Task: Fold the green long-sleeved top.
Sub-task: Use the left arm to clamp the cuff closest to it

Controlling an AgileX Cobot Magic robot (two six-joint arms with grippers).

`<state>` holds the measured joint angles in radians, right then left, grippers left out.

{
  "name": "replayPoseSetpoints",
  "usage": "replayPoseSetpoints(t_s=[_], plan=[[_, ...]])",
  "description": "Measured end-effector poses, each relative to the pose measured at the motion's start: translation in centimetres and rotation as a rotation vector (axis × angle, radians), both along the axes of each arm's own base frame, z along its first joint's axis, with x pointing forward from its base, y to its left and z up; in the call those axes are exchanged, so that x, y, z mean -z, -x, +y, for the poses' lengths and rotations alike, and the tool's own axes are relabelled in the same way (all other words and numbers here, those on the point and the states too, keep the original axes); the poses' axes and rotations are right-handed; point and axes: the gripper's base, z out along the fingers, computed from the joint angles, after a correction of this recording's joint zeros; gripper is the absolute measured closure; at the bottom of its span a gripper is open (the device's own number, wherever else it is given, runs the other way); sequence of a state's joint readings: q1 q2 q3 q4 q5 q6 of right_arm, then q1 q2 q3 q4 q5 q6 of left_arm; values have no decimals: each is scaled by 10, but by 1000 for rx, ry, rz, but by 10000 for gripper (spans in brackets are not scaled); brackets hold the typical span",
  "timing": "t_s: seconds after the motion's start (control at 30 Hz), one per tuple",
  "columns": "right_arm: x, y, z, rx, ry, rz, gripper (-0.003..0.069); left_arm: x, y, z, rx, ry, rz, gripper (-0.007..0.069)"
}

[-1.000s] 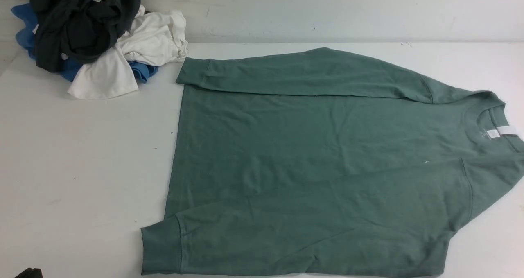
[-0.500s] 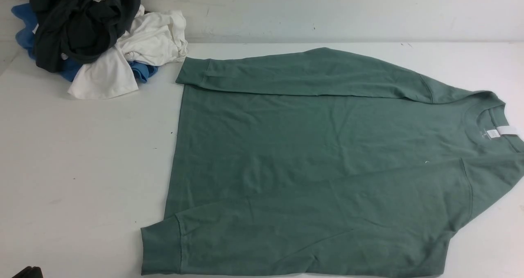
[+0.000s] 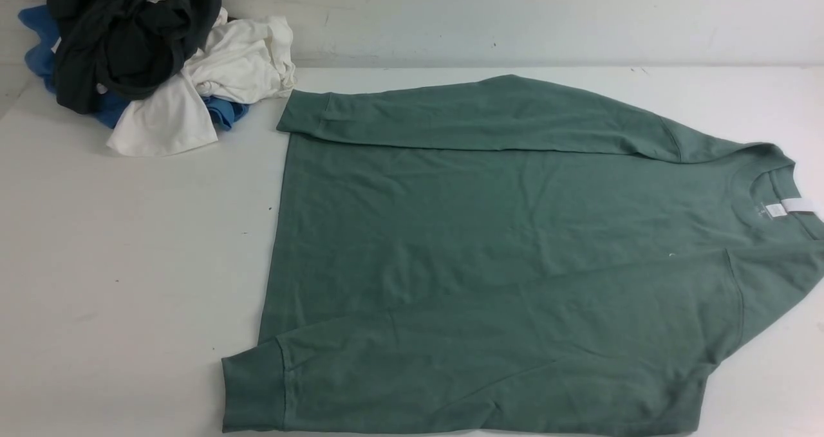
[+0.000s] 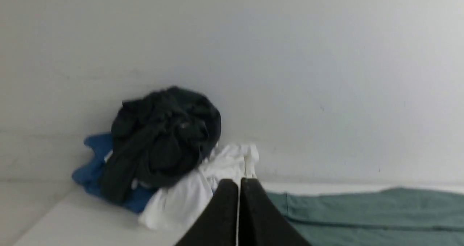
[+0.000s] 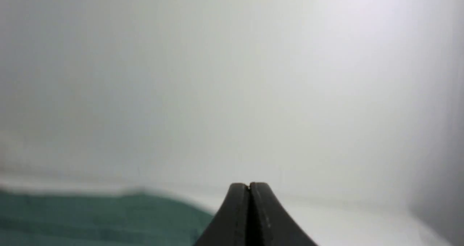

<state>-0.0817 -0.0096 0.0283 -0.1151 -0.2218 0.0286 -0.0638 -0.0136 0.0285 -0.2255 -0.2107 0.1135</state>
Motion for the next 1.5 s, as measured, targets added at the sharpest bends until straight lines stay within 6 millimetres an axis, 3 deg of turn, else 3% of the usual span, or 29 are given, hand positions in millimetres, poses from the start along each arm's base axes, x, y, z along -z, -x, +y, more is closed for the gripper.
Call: replayPoseSetpoints(t_s=[0.17, 0.23, 0.33, 0.37, 0.4, 0.5, 0.6, 0.73, 0.77, 0.8, 0.93, 1.03, 1.13, 1.33, 1.5], plan=[[-23, 14, 4, -75, -30, -301, 673, -19, 8, 5, -16, 105, -225, 631], [-26, 16, 5, -97, -53, -336, 673, -28, 10, 5, 3, 153, -254, 631], [-37, 10, 5, -123, -99, -285, 673, -61, 8, 3, 28, 170, -222, 631], [-40, 10, 5, -123, -100, -280, 673, -63, 7, 3, 30, 169, -215, 631], [-49, 6, 5, -125, -95, -245, 673, -80, 3, 2, 37, 159, -176, 632], [-72, -9, 5, -89, -29, -97, 671, -99, -24, -2, 42, 120, -4, 631], [-84, -33, 0, -17, 16, 129, 671, -99, -64, -8, 56, 95, 250, 631], [-76, -63, -14, 99, -22, 516, 670, -81, -111, -18, 117, 42, 733, 631], [-76, -64, -14, 104, -27, 535, 670, -82, -113, -19, 122, 40, 752, 631], [-70, -73, -16, 122, -59, 670, 670, -67, -129, -23, 156, 23, 971, 631], [-56, -90, -6, 62, -63, 971, 670, -31, -158, -32, 241, 3, 1353, 627], [-39, -107, 14, -75, 11, 1217, 670, -2, -177, -37, 301, 1, 1490, 580], [-24, -119, 30, -186, 47, 1337, 670, 16, -186, -40, 337, 6, 1551, 496], [-5, -143, 53, -346, 36, 1356, 670, 40, -199, -43, 340, 42, 1595, 274], [3, -158, 63, -429, 8, 1324, 669, 56, -205, -52, 319, 42, 1621, 255]])
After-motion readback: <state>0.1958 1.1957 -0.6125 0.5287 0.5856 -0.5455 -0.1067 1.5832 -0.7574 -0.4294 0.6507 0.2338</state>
